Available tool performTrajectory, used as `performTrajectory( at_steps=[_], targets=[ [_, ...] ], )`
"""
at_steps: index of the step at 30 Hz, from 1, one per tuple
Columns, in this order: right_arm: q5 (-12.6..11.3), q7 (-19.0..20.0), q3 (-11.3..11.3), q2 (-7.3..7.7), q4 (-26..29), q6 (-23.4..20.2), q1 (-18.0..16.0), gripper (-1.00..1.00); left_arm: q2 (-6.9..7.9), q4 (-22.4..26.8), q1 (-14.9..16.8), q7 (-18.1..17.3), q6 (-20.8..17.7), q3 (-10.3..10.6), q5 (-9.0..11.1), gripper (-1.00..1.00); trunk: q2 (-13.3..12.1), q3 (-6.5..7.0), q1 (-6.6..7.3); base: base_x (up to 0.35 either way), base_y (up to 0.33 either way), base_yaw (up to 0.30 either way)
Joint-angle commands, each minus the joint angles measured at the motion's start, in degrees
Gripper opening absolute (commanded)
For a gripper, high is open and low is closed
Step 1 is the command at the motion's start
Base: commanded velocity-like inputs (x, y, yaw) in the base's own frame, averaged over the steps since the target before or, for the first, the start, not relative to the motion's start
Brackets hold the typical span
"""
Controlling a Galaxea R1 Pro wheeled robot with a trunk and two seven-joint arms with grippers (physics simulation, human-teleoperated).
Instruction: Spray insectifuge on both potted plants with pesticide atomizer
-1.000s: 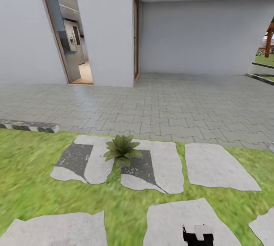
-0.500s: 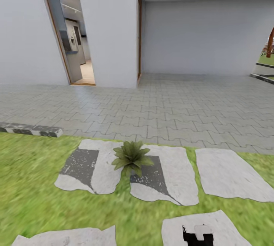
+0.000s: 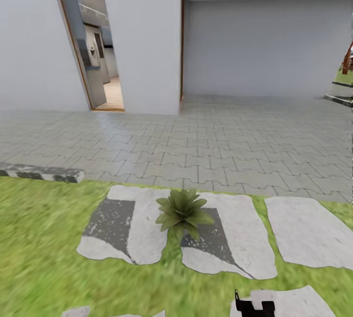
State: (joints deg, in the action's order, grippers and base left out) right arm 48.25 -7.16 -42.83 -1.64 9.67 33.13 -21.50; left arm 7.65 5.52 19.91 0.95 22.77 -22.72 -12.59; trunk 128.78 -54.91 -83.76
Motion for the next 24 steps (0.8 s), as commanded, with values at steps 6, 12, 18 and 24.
performTrajectory(
  at_steps=[6, 12, 18, 24],
  targets=[
    [0.6, -0.5, -0.2, -0.02, 0.0, 0.1, 0.0, 1.00, 0.00, -0.1, 0.0, 0.1, 0.2, -0.4, -0.6, -1.00, 0.0, -0.04, -0.01, 0.206, 0.282, -0.238],
    [0.6, -0.4, -0.2, -0.02, 0.0, 0.1, 0.0, 1.00, 0.00, -0.1, 0.0, 0.1, 0.2, -0.4, -0.6, -1.00, 0.0, 0.09, -0.01, 0.164, 0.295, -0.261],
    [0.6, -0.4, -0.2, -0.02, 0.0, 0.1, 0.0, 1.00, -0.06, -0.1, 0.0, 0.0, 0.3, -0.3, -0.6, -1.00, 0.0, 0.30, -0.01, 0.055, 0.304, -0.261],
    [0.5, -0.4, -0.3, 0.14, 0.0, 0.1, 0.0, 1.00, -0.09, 0.5, 0.0, 0.0, 0.3, -0.5, -0.5, -1.00, 0.0, 0.58, -0.01, -0.127, 0.273, -0.250]
  ],
)
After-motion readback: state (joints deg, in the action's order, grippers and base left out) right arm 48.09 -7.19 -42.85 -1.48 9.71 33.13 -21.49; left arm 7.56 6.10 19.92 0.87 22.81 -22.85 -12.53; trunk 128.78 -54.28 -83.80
